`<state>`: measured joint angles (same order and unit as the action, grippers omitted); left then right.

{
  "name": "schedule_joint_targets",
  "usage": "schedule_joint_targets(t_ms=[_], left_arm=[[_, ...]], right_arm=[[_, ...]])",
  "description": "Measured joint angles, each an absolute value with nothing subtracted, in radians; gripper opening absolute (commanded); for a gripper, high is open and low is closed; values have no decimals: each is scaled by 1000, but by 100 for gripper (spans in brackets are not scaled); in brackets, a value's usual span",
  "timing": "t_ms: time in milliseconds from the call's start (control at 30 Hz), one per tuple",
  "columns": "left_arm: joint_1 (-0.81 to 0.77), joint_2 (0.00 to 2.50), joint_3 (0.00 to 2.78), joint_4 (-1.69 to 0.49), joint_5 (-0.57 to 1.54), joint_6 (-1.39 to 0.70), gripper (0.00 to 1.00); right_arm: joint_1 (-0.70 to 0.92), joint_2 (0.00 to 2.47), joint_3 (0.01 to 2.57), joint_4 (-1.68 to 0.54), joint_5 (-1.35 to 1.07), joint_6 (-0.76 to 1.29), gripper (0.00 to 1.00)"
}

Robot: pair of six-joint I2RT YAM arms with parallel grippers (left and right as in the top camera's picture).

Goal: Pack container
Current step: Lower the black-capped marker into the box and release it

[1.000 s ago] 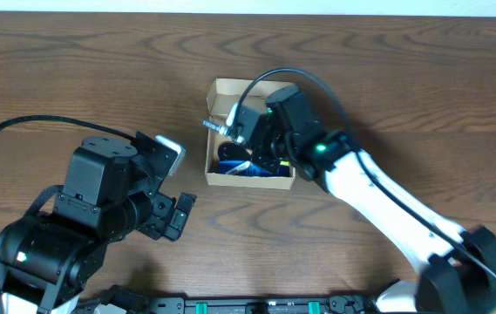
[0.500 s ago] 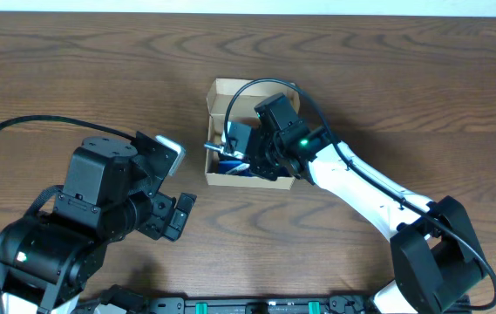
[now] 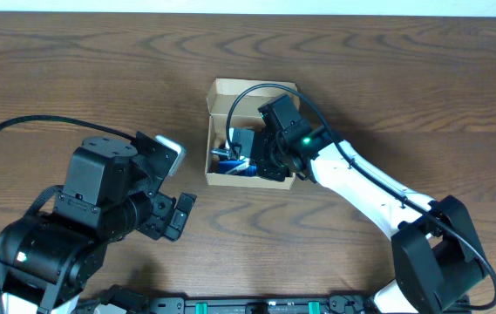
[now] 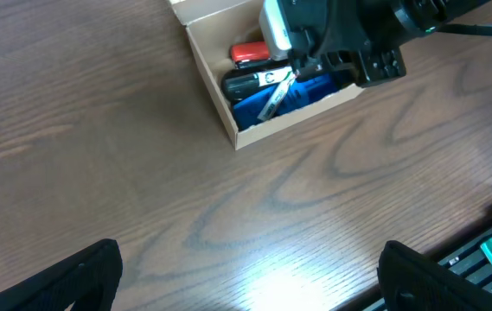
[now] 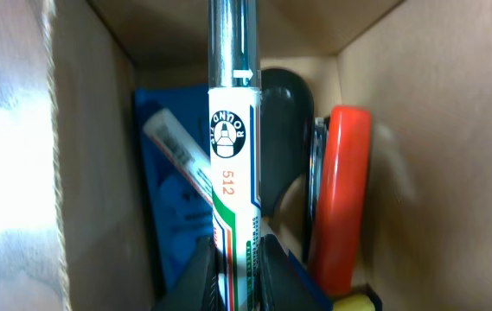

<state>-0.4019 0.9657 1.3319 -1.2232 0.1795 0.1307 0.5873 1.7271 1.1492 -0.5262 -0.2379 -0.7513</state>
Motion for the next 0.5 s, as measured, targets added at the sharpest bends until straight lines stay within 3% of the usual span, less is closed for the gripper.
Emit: schedule_joint_targets(t_ms=[300, 367, 433, 500], left_arm=[[-402, 966, 1332, -1223, 179, 131, 95], [-402, 966, 1332, -1223, 179, 131, 95], [-402, 966, 1332, -1223, 179, 131, 95], [-402, 966, 1332, -1223, 179, 131, 95]], right_arm=[[585, 1727, 1149, -562, -236, -796, 3], [585, 1728, 1149, -562, -237, -798, 10], [585, 1727, 1149, -563, -239, -797, 33], [585, 1727, 1149, -564, -242, -799, 43]])
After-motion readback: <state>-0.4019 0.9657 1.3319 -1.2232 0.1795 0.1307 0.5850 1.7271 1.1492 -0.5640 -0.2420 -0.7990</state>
